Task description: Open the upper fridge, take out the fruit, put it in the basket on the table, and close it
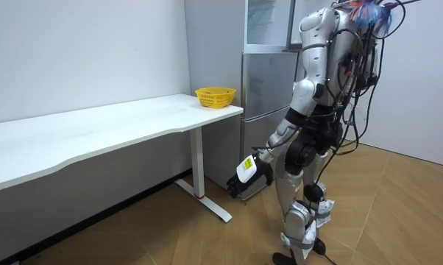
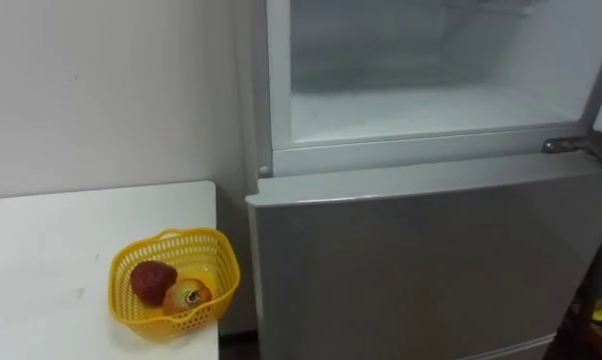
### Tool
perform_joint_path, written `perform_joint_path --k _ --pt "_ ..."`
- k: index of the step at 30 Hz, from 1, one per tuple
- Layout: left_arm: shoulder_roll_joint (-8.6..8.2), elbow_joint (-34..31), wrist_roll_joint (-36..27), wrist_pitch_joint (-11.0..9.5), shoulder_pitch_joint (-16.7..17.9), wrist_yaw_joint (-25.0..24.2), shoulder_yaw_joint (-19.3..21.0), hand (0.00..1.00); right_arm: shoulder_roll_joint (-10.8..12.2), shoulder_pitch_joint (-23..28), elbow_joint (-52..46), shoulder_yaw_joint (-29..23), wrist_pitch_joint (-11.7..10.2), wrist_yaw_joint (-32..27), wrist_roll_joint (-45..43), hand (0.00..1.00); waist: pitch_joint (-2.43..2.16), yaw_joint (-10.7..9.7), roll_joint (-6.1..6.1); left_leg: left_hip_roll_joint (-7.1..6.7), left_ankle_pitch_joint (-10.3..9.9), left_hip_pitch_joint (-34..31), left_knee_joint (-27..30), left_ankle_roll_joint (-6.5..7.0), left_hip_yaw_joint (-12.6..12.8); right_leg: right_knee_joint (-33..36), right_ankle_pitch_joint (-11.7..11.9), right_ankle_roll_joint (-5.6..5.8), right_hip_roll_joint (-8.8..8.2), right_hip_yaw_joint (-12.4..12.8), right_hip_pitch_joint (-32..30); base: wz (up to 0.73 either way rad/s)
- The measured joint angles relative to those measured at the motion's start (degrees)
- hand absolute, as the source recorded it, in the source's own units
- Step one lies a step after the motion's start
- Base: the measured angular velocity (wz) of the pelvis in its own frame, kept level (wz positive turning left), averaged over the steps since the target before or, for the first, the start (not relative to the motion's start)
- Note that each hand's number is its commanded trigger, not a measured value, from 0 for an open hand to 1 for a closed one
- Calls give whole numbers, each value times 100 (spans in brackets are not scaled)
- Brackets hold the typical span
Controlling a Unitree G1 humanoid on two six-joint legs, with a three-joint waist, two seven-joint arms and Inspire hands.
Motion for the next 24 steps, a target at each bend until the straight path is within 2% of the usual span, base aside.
perform_joint_path --k 3,6,12,14,17,24 --pt "10 -31 5 -1 -62 -94 53 0 -125 -238 3 -457 -141 90 750 0 -3 -21 -58 -5 -1 -5 -1 1 -3 -7 -2 3 -8 -11 32 1" --pt "4 -108 -11 -5 -98 -137 241 0 -122 -364 2 -685 -151 212 870 0 -6 -44 -93 -6 -1 -46 -2 1 1 -7 -2 3 -11 -16 26 0" --pt "-17 -167 18 0 -12 -245 664 0 -126 -677 -321 -1246 -171 622 1050 0 -17 -129 -87 -18 -1 -90 6 1 3 40 -23 13 -20 -9 -64 -2" --pt "-23 -169 68 0 -8 -245 672 0 -134 -803 -499 -1301 -220 770 1171 0 -17 -125 -95 -19 0 -124 25 1 8 97 -37 9 -26 -7 -117 0" --pt "-33 -164 205 -3 1 -245 681 0 -186 -958 -767 -1323 -222 1013 1230 0 -47 -124 -84 -13 -1 -149 82 1 7 98 -37 7 -27 -9 -115 3" --pt "-32 -152 261 -8 92 -253 719 0 -225 -1178 -1151 -1341 -223 1695 1230 0 -33 -120 -119 -9 -3 -168 104 3 -32 189 -57 -4 -49 -76 -117 3"
